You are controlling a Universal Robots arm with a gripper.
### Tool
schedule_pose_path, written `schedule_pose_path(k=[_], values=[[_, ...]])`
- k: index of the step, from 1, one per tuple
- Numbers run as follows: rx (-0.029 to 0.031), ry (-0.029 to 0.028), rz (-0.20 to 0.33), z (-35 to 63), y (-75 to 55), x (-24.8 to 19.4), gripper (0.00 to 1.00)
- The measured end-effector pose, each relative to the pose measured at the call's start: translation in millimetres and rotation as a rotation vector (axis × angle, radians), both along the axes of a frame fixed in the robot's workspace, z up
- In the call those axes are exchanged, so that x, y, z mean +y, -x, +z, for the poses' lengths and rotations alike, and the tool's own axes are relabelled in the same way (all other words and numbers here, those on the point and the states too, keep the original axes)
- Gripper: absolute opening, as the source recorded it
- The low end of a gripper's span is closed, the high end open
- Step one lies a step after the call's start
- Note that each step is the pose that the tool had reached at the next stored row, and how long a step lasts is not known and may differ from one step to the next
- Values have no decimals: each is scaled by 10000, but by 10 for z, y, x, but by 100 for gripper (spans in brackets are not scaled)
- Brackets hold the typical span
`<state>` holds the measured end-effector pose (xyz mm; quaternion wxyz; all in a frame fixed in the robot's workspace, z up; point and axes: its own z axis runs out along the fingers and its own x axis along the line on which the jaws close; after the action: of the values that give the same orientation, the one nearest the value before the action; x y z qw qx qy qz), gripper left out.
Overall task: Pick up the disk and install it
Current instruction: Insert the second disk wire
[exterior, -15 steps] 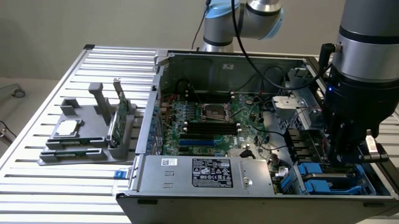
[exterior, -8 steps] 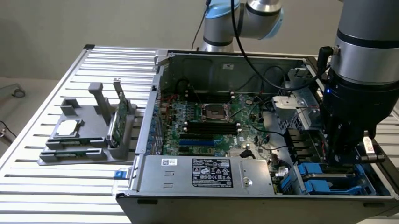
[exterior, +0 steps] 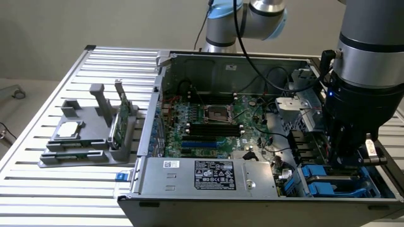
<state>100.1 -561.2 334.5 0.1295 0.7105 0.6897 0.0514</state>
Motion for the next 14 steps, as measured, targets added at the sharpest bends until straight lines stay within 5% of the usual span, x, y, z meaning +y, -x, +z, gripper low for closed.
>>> schedule_pose_path(k=[14], values=[[0, -1, 21, -2, -27, 0, 17]])
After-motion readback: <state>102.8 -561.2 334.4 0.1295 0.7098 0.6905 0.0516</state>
